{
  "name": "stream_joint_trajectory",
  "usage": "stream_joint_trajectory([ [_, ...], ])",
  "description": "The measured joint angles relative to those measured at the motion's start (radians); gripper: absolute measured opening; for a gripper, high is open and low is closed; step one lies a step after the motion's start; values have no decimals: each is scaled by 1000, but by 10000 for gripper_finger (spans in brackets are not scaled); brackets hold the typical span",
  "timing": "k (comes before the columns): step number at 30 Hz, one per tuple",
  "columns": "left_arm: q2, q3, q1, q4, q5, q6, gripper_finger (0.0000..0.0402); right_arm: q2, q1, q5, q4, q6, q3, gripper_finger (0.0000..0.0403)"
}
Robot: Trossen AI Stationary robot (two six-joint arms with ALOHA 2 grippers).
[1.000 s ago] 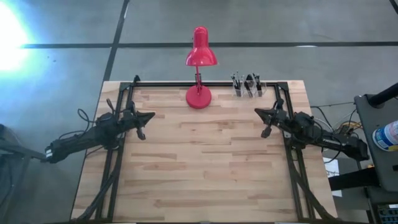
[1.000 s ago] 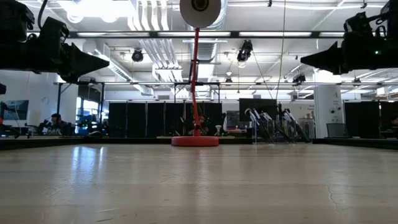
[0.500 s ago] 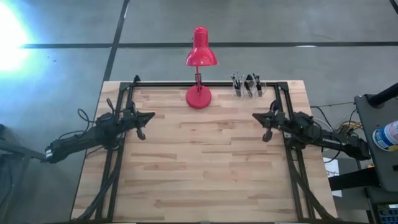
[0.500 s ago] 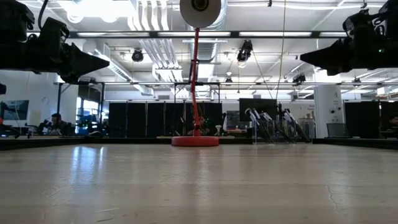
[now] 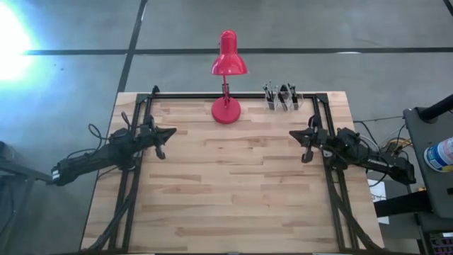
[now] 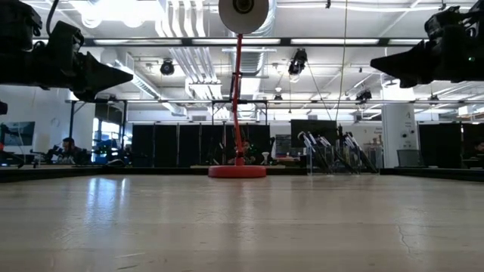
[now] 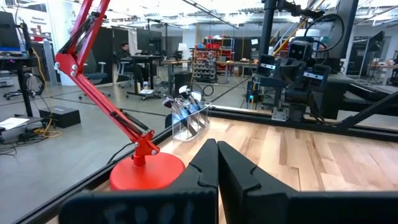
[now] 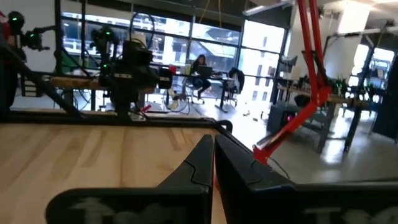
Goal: Sort items
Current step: Return to Home Position
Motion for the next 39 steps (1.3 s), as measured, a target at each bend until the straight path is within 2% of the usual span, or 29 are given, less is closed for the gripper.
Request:
stream_joint_trajectory([
  [3, 5, 0, 0, 0, 0, 0, 0, -2, 0, 18, -3, 12, 0, 8],
  [7, 5, 0, 0, 0, -1, 0, 0, 4, 0, 107, -40, -45, 0, 8],
  [10, 6, 0, 0, 0, -1, 0, 0, 11, 0, 148, -86, -9, 0, 8],
  [16, 8, 0, 0, 0, -5, 0, 0, 27, 0, 144, -99, 74, 0, 8],
  [39, 8, 0, 0, 0, -4, 0, 0, 32, 0, 142, -99, 69, 0, 9],
])
